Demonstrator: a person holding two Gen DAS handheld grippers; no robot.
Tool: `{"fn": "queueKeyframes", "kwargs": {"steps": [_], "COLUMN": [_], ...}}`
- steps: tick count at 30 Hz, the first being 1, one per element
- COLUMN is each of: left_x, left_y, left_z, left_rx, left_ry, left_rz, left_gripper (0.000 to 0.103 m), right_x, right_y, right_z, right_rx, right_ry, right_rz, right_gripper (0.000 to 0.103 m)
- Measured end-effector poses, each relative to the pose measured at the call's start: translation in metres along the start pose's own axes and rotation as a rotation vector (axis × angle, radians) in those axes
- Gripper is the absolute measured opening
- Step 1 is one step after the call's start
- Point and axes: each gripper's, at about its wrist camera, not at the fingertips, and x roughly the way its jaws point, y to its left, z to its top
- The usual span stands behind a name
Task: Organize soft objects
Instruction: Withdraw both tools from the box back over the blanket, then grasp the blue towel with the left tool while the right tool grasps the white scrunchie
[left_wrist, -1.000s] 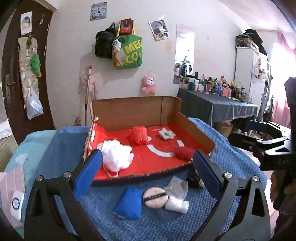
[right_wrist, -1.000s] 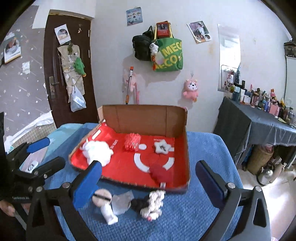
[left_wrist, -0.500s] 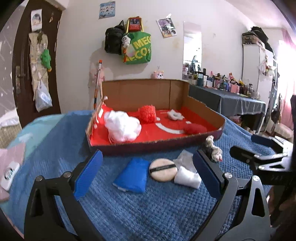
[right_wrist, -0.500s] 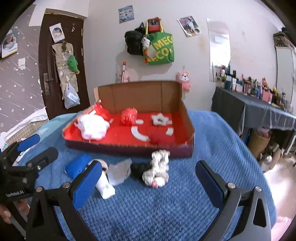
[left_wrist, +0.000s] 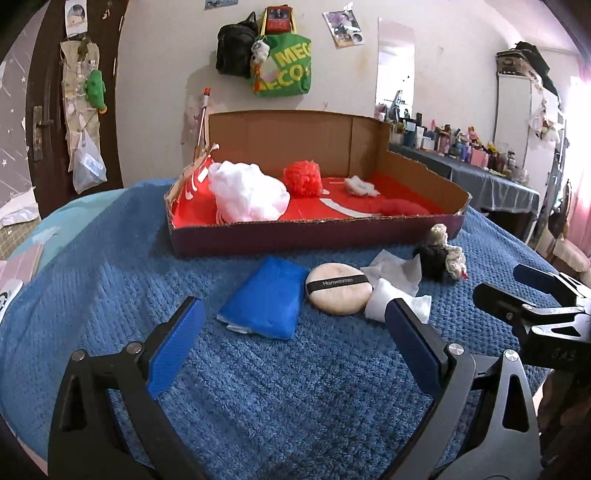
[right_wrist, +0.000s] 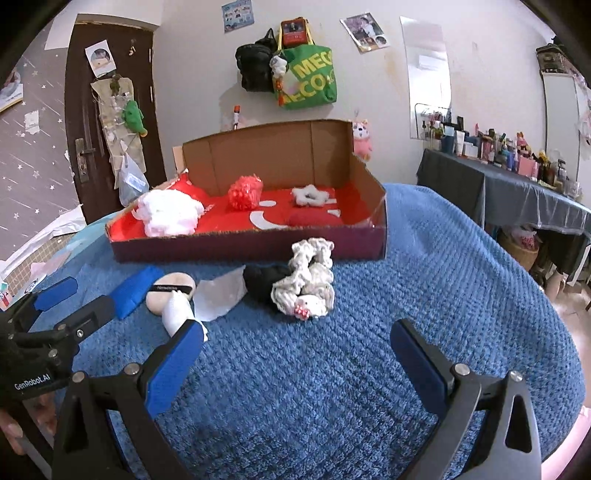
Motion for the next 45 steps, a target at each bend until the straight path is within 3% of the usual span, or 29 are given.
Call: {"fn": "queueKeyframes", "kwargs": {"steps": [16,27,36,38,41,43,45], "left_x": [0.021,0.047,0.067,0.068,0.076,0.08,0.081], "left_y": [0.015,0.026,0.032,0.03,0.028,0.028,0.027], "left_z": [0.021,0.031,0.032,0.033,0.033,0.032,0.033], "left_rx": [0.038,0.123,0.124,0.139,0.142,0.124,0.114], "left_ry": [0.1,0.213,0.277,0.279,0.302,0.319,0.319], "left_rz": [0.024,0.004,-0.028,-0.033,-0.059,-0.114,-0.141], "left_gripper": [0.1,0.1,0.099,0.093,0.073,0.051,0.048], "right_x": [0.018,0.041,0.064,0.069,0.077,0.084,0.088], "right_y": [-0.008,-0.033,-0.055,-0.055,-0.056,-0.058,-0.06], "right_z": [0.014,0.04,0.051,0.052,0.052,0.051,0.051], "right_rx": [0.016,0.085,0.168,0.161,0.169,0.185,0.201], "right_ry": [0.045,0.141,0.217,0.236,0.266,0.288,0.298], "right_rz": [0.001,0.021,0.052,0.05,0.064,0.086,0.123], "right_gripper": [0.103,0.103,0.102,0.099,0.095,0.095,0.09]}}
